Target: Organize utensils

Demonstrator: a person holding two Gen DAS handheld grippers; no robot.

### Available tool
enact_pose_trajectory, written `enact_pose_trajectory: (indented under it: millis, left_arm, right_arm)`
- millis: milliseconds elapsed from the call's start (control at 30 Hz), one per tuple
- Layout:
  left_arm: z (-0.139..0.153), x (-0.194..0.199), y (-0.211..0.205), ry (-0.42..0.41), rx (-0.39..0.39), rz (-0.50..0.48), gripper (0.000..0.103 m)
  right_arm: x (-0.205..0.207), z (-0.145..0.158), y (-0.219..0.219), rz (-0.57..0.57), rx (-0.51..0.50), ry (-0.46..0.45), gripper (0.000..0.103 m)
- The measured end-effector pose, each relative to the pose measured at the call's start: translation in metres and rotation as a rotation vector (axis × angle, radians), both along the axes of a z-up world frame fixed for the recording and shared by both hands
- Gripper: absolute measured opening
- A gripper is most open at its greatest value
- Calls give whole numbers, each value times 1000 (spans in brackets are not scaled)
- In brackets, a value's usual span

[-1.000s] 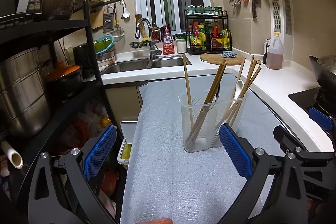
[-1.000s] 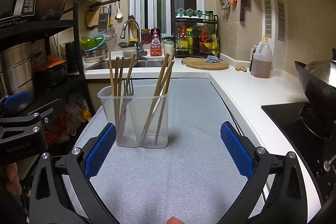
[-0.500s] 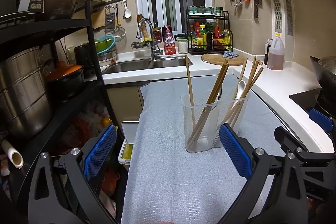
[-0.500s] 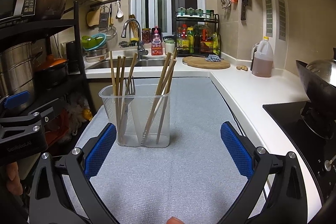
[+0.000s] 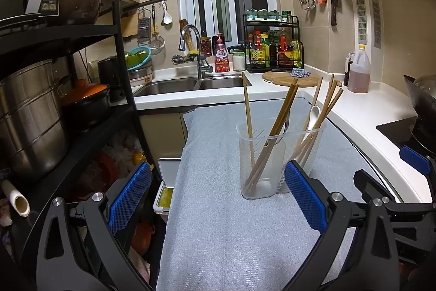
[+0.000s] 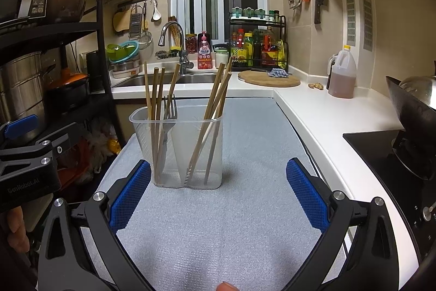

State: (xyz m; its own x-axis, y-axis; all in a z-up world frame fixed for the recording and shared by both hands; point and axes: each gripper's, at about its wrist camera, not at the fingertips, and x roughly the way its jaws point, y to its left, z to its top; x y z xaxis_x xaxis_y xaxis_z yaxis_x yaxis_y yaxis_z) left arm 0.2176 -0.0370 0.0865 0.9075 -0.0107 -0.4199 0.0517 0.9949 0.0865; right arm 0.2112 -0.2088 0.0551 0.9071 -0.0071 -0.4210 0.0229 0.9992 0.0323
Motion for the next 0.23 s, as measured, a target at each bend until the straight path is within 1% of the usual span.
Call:
enact_pose_trajectory:
  millis: [233]
  left_arm:
    - [1,-2,0,1,10,0,95]
  right_arm:
    - [0,1,0,3,2,1,98]
